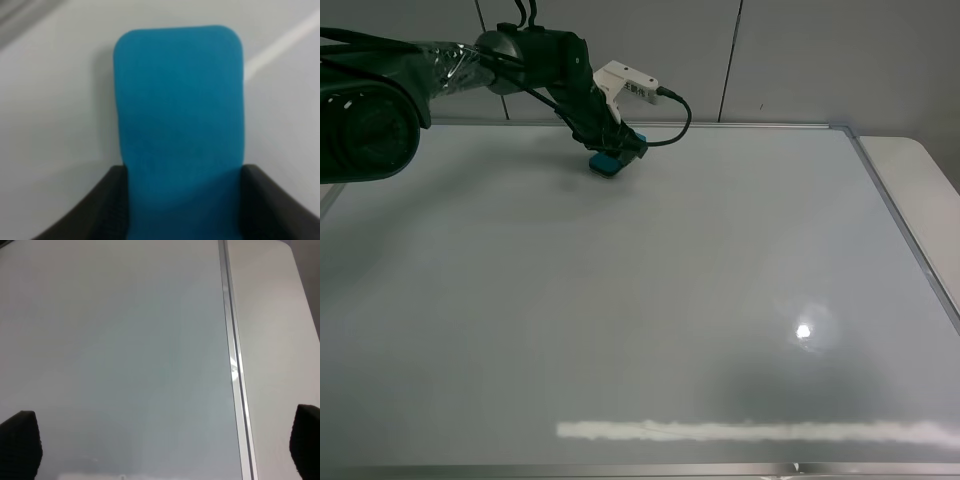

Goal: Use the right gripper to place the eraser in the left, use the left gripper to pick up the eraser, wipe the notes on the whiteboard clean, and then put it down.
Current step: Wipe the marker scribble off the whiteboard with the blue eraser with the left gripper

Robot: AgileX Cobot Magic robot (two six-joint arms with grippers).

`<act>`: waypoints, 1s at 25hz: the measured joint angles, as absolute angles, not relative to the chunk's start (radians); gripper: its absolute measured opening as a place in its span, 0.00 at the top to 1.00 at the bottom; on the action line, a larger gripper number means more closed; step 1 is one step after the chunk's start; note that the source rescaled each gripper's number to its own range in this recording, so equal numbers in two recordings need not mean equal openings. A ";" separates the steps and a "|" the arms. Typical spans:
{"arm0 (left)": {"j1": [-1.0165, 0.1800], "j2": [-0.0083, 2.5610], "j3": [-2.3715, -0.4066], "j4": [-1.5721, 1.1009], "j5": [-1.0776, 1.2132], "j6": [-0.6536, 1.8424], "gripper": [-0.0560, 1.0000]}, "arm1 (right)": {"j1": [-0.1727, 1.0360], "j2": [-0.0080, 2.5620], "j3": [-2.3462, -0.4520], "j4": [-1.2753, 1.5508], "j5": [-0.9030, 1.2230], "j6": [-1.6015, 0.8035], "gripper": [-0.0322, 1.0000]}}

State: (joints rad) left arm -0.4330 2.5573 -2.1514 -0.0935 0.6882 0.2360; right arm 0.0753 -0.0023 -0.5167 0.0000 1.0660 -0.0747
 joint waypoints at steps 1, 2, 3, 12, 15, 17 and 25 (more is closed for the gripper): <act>-0.445 2.557 -2.151 -0.093 0.691 0.236 0.93 | 0.075 -0.002 -0.517 0.000 1.066 -0.075 0.00; -0.454 2.557 -2.151 -0.094 0.693 0.236 0.93 | 0.075 -0.002 -0.517 0.000 1.066 -0.075 0.00; -0.457 2.557 -2.151 -0.094 0.693 0.237 0.93 | 0.075 -0.002 -0.517 0.000 1.066 -0.075 0.00; -0.404 2.557 -2.151 -0.122 0.713 0.237 0.93 | 0.075 -0.002 -0.517 0.000 1.066 -0.075 0.00; -0.350 2.557 -2.151 -0.122 0.720 0.237 0.93 | 0.075 -0.002 -0.517 0.000 1.066 -0.075 0.00; -0.319 2.556 -2.153 -0.122 0.722 0.237 0.93 | 0.075 -0.002 -0.517 0.000 1.066 -0.075 0.00; -0.294 2.554 -2.153 -0.118 0.731 0.237 0.93 | 0.075 -0.002 -0.517 0.000 1.066 -0.075 0.00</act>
State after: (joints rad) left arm -0.2945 2.5545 -2.1525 -0.1181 0.7312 0.2369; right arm 0.0753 -0.0023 -0.5167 0.0000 1.0660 -0.0747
